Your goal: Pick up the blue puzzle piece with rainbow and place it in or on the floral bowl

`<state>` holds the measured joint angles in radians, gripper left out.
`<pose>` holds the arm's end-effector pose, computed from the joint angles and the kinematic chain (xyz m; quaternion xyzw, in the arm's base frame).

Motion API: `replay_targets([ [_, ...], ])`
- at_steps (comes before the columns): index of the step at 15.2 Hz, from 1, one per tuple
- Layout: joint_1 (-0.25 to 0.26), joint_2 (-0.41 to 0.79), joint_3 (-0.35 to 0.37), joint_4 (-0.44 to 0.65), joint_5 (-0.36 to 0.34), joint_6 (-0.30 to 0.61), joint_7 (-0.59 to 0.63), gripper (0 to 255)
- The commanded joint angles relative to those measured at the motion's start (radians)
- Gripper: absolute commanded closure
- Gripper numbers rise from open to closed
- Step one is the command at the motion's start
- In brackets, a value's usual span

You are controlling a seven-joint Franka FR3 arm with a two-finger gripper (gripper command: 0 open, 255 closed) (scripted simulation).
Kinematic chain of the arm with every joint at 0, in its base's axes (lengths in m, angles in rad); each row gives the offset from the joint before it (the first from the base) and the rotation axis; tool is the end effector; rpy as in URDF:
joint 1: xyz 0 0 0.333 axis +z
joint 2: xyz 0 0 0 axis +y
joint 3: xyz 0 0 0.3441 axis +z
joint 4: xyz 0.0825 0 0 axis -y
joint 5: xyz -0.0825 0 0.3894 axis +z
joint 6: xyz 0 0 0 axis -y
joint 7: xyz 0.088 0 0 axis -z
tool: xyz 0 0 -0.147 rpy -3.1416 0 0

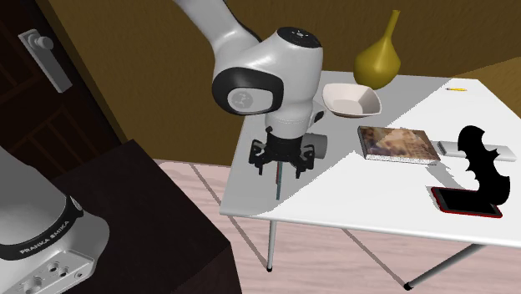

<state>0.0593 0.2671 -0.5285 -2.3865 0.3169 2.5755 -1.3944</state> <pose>0.4489 -0.2366 0.2032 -0.9446 -0.3276 -0.0052 0.0192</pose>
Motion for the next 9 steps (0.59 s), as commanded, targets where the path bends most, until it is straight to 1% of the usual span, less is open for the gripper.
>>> replay_targets([
  [1, 0.000, 0.000, 0.000, 0.000, 0.000, 0.000, 0.000, 0],
  [2, 0.000, 0.000, 0.000, 0.000, 0.000, 0.000, 0.000, 255],
  [9, 0.000, 0.000, 0.000, 0.000, 0.000, 0.000, 0.000, 255],
])
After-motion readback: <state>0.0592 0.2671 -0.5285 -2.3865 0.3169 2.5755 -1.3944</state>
